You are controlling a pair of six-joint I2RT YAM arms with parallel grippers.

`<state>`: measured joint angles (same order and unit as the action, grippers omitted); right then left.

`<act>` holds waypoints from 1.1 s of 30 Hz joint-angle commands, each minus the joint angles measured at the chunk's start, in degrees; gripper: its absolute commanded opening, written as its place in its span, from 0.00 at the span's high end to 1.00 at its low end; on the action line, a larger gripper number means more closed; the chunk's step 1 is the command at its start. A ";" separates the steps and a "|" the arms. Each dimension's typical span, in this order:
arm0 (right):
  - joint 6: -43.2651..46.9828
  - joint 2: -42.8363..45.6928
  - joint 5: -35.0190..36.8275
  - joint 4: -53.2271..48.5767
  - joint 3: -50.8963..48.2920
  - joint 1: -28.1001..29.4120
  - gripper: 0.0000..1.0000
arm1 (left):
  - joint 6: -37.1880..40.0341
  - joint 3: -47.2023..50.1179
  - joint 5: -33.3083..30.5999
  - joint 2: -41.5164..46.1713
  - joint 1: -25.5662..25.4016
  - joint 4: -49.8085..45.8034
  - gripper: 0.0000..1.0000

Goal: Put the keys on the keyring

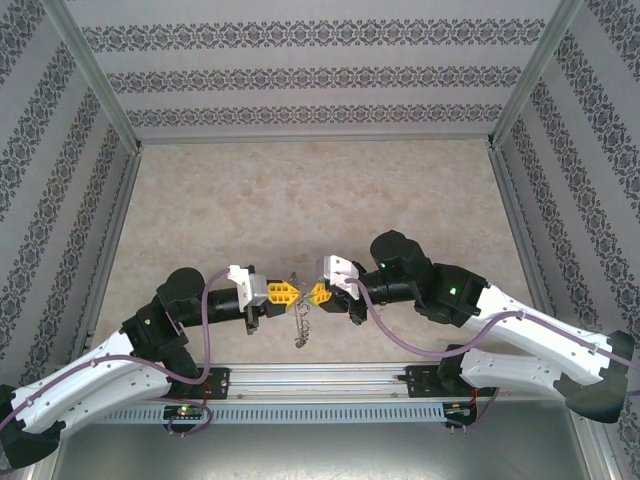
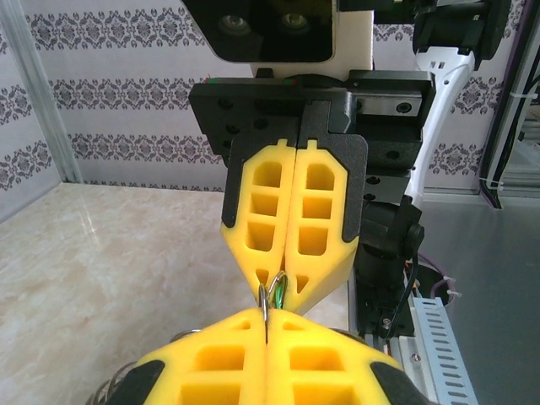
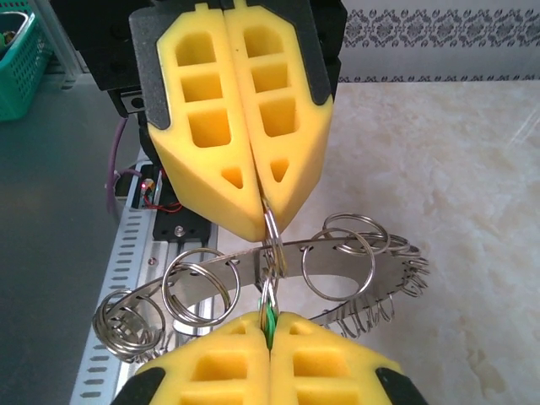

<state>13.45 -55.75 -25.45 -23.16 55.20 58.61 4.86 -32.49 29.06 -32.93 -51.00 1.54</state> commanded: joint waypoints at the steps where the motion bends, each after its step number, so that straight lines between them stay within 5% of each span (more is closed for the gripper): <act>1: 0.08 -0.40 0.45 1.56 -0.88 -0.25 1.00 | -0.73 0.11 0.28 0.50 -0.84 5.62 1.00; 12: 1.92 -3.07 4.17 0.51 0.41 0.95 0.94 | -0.79 0.24 -0.12 -0.22 -0.77 6.73 1.00; 20: 1.23 4.98 6.33 2.37 -3.23 1.33 0.69 | -0.16 0.25 -0.22 1.02 -0.76 4.89 1.00; 26: 0.74 8.22 6.13 4.28 -3.07 1.13 0.74 | -0.27 0.14 3.73 -0.11 -0.78 4.61 1.00; 33: 1.21 2.30 1.26 4.55 -0.28 1.07 0.78 | -1.08 0.02 5.58 -0.47 -0.76 4.72 1.00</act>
<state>14.92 -52.27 -21.23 -19.73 53.15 59.51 4.38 -32.03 32.32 -33.80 -51.00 2.22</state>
